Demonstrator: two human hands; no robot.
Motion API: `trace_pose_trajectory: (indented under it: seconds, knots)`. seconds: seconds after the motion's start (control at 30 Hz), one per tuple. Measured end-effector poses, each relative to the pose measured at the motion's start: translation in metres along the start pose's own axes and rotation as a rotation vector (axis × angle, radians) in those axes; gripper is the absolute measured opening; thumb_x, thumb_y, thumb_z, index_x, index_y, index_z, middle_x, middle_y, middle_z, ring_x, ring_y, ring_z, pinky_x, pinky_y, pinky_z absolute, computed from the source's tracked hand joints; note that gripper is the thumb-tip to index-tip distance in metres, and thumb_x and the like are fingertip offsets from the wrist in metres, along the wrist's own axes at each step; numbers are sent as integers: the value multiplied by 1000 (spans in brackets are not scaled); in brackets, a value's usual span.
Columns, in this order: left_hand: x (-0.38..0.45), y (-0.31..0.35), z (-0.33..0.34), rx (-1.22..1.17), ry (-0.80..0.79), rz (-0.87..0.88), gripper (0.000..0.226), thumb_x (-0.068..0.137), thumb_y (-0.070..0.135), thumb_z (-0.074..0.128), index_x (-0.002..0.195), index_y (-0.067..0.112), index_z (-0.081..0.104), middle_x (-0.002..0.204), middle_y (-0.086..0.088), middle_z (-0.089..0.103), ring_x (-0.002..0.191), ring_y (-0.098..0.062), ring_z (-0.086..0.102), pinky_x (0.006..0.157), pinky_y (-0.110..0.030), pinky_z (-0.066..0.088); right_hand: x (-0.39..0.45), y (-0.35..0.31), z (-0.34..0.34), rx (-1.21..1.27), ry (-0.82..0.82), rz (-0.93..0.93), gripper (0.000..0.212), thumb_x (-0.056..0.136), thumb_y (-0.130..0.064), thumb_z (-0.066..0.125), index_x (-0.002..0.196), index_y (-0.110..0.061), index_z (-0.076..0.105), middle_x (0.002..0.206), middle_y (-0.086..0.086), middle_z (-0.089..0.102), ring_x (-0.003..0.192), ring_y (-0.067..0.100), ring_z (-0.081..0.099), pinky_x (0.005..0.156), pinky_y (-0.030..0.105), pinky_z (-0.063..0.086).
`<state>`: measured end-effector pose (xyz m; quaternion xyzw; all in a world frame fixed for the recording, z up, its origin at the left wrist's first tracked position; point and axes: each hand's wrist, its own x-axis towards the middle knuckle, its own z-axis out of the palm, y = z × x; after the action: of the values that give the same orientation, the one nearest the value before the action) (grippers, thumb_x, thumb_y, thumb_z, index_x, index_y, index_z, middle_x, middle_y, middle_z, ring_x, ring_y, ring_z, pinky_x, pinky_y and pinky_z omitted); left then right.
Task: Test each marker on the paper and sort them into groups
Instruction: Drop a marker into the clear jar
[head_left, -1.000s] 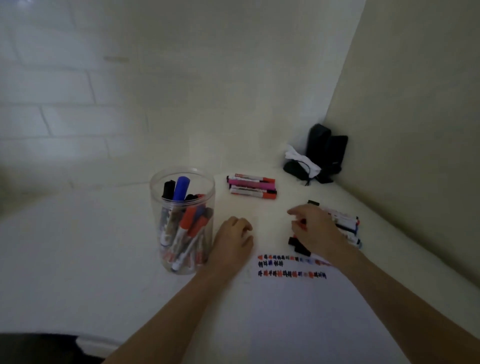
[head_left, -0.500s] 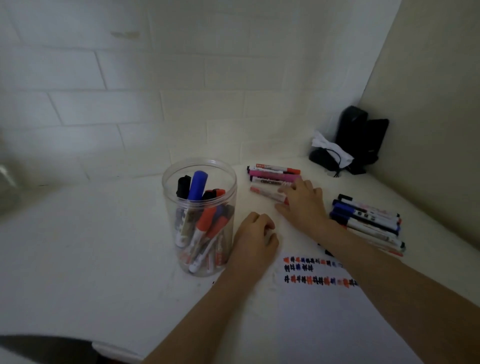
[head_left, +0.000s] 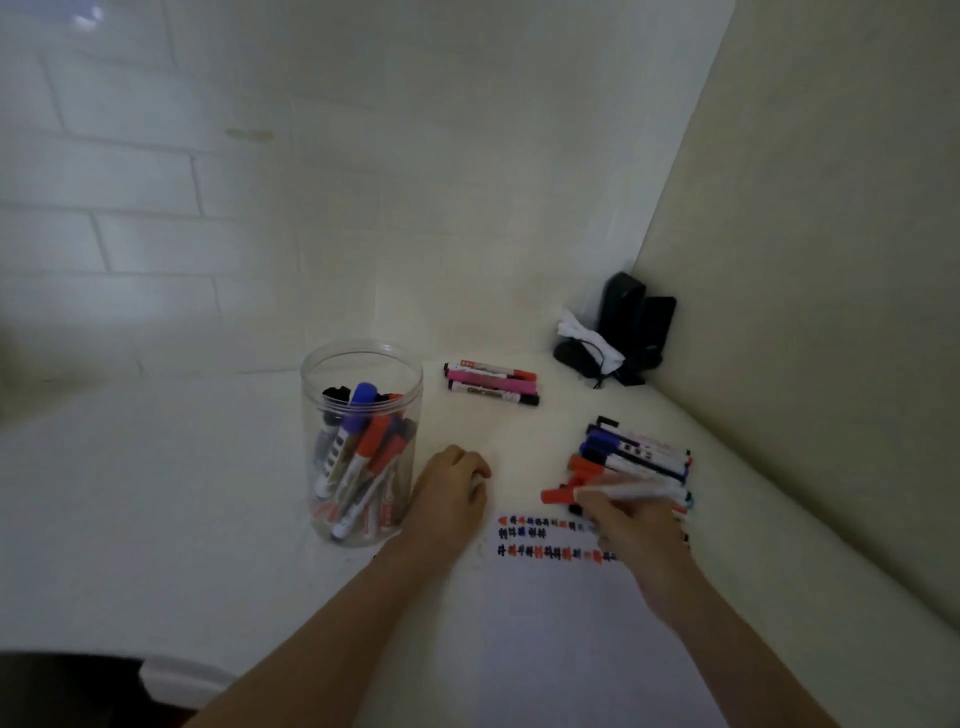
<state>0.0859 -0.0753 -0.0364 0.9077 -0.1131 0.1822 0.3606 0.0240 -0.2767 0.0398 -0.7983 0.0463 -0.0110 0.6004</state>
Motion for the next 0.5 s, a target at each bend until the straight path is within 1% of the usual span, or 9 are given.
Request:
trace_pose_trajectory:
  seconds: [0.07, 0.1, 0.17, 0.23, 0.3, 0.37, 0.43, 0.5]
  knots:
    - [-8, 7, -1, 20, -24, 40, 20, 90, 12, 55, 108, 17, 62, 105, 0, 59, 98, -18, 51, 87, -27, 41, -19, 14, -11, 160, 7, 78, 2, 89, -9, 65, 88, -10, 64, 71, 3, 60, 55, 8, 52, 53, 22, 44]
    - [-13, 14, -2, 0, -49, 52, 22, 92, 14, 53, 112, 18, 60, 109, 1, 59, 101, -17, 50, 90, -28, 41, -25, 18, -13, 202, 6, 93, 3, 89, -10, 66, 88, -10, 64, 70, 3, 59, 55, 7, 50, 53, 21, 41]
    - [-27, 31, -4, -85, -103, 96, 24, 97, 21, 50, 120, 19, 56, 114, 4, 56, 106, -13, 48, 93, -23, 39, -33, 21, -14, 264, 2, 105, 8, 90, -18, 67, 87, -10, 66, 71, 5, 62, 58, 9, 50, 54, 22, 38]
    - [-40, 47, -3, -135, -138, 182, 27, 99, 27, 48, 124, 18, 55, 116, 5, 54, 106, -8, 46, 90, -13, 35, -39, 18, -11, 266, 8, 102, 15, 90, -25, 66, 85, -11, 69, 73, 5, 65, 60, 10, 50, 55, 22, 37]
    - [-48, 61, -2, -129, -151, 289, 29, 99, 30, 48, 124, 17, 56, 114, 5, 56, 100, -5, 44, 85, -6, 30, -42, 15, -8, 265, 1, 89, 16, 90, -26, 66, 83, -13, 70, 73, 4, 66, 63, 11, 50, 56, 23, 38]
    - [-51, 68, -1, -138, -166, 354, 26, 99, 29, 49, 119, 15, 59, 110, 4, 59, 94, -4, 46, 81, -4, 30, -46, 11, -6, 255, -20, 62, 16, 90, -26, 66, 79, -15, 71, 72, 4, 66, 63, 11, 51, 57, 23, 39]
    - [-50, 72, -5, -169, -199, 355, 22, 100, 26, 49, 111, 12, 62, 103, 1, 63, 87, -2, 50, 77, -6, 32, -50, 8, -4, 263, -47, 21, 17, 91, -24, 65, 78, -15, 72, 71, 6, 64, 62, 10, 52, 57, 24, 40]
    - [-51, 76, -15, -190, -256, 347, 22, 101, 22, 46, 109, 11, 63, 96, 3, 62, 78, 4, 49, 73, -5, 33, -55, 6, -7, 269, -78, -38, 18, 93, -22, 63, 80, -11, 68, 70, 8, 63, 60, 12, 51, 55, 24, 40]
